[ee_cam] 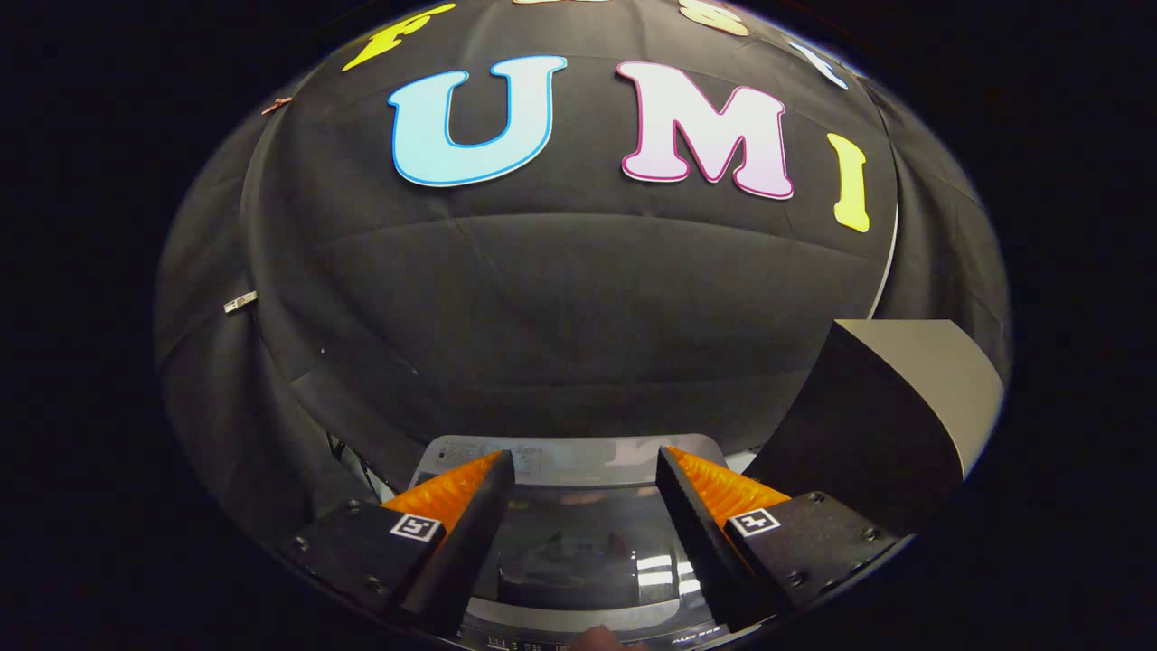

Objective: Put the clothes into the washing machine and then close the washing machine lid.

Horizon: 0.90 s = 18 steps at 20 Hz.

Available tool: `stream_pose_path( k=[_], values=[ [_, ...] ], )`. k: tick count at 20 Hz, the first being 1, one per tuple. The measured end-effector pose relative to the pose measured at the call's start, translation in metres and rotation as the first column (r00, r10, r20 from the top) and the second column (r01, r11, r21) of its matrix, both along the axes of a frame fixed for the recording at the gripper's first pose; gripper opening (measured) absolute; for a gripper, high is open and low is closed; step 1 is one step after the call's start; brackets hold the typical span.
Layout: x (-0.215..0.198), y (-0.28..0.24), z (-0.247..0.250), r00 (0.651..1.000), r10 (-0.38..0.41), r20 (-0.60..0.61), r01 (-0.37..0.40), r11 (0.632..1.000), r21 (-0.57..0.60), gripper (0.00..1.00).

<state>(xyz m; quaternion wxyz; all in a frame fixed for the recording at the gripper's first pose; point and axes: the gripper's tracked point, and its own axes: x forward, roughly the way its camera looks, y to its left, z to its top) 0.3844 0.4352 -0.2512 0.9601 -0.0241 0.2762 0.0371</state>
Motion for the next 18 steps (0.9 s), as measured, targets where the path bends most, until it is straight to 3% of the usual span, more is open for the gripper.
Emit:
stream_pose_path(
  k=[7, 13, 18],
  values=[
    [-0.002, 0.006, 0.023, 0.999, 0.017, 0.051, -0.017, 1.0, 0.006, 1.0],
    [-0.012, 0.005, 0.095, 0.977, -0.016, 0.21, 0.008, 0.999, 0.038, 0.99],
    [-0.036, 0.011, 0.163, 0.938, -0.01, 0.345, 0.007, 1.0, 0.011, 0.99]
  ],
)
